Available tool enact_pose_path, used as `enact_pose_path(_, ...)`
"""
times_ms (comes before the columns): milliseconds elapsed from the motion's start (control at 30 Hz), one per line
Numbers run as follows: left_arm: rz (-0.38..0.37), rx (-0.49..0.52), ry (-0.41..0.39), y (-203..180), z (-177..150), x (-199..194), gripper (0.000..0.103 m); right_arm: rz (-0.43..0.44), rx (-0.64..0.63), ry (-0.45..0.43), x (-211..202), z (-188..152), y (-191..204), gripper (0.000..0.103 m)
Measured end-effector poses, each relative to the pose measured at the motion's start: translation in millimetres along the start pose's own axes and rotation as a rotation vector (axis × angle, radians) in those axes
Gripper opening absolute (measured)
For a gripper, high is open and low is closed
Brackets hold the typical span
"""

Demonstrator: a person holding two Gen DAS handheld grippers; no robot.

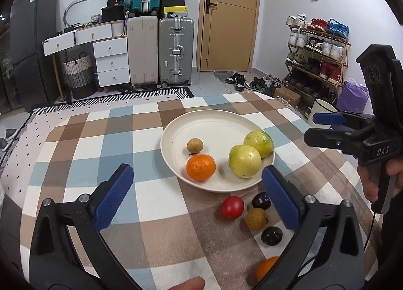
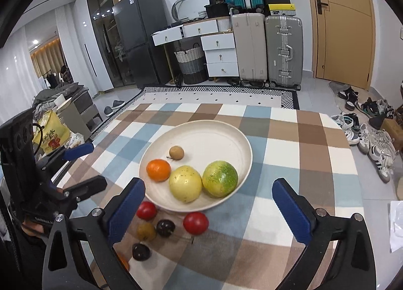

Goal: Organize fruits
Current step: 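Move the left tool to the second orange and grasp it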

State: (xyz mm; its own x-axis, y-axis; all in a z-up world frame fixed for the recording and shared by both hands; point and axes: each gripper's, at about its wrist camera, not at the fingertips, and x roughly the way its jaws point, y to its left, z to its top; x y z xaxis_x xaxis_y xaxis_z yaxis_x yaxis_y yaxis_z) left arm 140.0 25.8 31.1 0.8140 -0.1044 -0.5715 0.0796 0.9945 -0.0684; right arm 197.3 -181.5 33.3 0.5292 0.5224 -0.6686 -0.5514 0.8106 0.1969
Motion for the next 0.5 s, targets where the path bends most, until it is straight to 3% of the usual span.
enact_pose_path(500,0.005,0.021,-0.005,-23.4,-38.8,-54.5,0.101,-0.015,-0.013,0.009,-25.2,-35.3,22.5,0.103)
